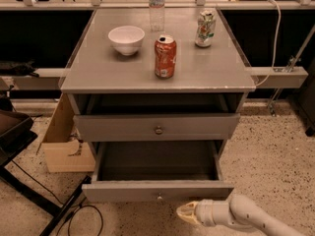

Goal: Close middle drawer

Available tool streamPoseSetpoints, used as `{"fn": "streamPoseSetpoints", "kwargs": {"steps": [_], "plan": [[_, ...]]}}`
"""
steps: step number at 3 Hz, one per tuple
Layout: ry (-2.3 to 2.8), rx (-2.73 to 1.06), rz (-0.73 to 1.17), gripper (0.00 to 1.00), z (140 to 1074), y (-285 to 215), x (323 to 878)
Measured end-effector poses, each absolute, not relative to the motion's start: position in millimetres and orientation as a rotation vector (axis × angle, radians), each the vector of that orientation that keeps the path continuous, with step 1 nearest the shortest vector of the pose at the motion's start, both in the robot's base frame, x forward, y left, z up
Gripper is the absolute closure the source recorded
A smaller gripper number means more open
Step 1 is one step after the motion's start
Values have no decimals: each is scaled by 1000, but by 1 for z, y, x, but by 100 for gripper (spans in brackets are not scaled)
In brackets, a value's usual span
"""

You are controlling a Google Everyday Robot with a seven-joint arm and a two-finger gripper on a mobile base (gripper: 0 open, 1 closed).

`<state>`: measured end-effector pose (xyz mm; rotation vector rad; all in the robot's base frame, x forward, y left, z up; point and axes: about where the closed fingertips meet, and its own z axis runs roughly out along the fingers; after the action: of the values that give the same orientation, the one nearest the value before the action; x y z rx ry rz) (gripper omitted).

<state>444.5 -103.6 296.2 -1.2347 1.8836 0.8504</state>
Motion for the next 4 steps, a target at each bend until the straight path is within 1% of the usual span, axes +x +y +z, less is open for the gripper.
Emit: {"fn": "streamPoseSetpoints", "kwargs": {"steps": [1,2,3,4], "plan": [[1857,-1227,829,100,301,-110,471],[1831,-1227,821,100,306,-110,485],[1813,-1208,773,100,318,-129,517],[1798,-1197,738,100,329,-142,538]]}}
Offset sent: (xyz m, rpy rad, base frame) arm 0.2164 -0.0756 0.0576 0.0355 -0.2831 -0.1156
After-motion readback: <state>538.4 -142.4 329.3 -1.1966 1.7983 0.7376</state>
